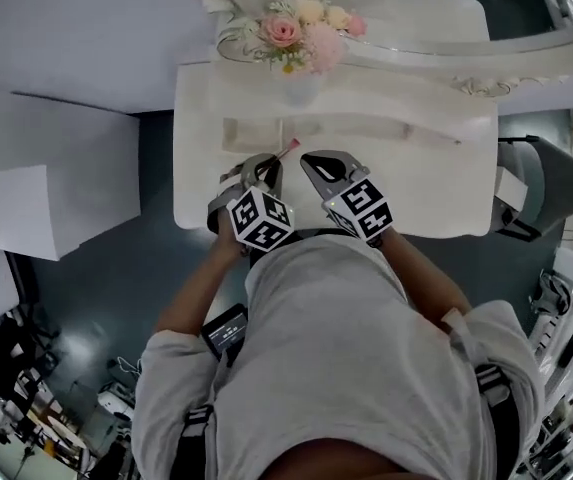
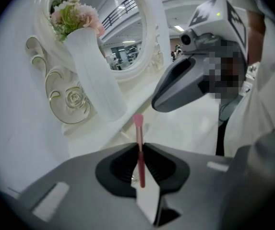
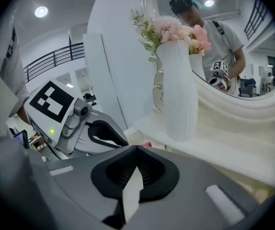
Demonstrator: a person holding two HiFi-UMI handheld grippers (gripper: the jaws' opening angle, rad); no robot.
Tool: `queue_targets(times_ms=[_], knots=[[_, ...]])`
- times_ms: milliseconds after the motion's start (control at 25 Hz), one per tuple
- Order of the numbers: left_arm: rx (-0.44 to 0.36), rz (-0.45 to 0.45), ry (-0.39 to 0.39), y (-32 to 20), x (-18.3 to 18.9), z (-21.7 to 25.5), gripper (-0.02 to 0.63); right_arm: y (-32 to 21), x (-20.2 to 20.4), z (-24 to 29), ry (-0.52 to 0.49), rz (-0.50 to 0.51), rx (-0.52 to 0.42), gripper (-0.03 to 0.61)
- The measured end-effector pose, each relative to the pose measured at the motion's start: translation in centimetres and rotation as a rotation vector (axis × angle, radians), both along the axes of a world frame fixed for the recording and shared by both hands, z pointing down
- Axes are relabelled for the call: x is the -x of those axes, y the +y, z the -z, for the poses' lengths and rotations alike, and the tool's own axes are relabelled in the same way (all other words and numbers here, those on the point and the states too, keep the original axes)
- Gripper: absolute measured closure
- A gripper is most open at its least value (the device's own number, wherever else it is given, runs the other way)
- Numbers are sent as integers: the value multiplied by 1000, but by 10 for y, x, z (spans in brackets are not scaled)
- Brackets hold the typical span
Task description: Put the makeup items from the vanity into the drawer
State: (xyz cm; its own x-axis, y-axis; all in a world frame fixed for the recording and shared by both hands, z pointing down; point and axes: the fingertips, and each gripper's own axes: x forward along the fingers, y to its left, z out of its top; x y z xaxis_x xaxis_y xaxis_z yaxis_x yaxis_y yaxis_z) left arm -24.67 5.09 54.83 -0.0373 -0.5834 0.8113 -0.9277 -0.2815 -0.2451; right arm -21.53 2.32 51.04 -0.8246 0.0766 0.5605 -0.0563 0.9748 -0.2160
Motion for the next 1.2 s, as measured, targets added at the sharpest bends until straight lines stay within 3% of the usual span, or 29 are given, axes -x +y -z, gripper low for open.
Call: queue_targets(times_ms=[440, 720, 880, 1200], knots=[[59, -339, 14, 14, 28, -8, 569, -7, 5, -18, 38, -344, 62, 578], [120, -501, -6, 5, 58, -14, 569, -5, 4, -23, 45, -450, 70, 578], [153, -595, 6, 5, 56, -19, 569, -2, -1, -27, 61, -491, 75, 578], [282, -706, -47, 1, 64, -42, 569, -3, -10, -28, 77, -548, 73, 578]])
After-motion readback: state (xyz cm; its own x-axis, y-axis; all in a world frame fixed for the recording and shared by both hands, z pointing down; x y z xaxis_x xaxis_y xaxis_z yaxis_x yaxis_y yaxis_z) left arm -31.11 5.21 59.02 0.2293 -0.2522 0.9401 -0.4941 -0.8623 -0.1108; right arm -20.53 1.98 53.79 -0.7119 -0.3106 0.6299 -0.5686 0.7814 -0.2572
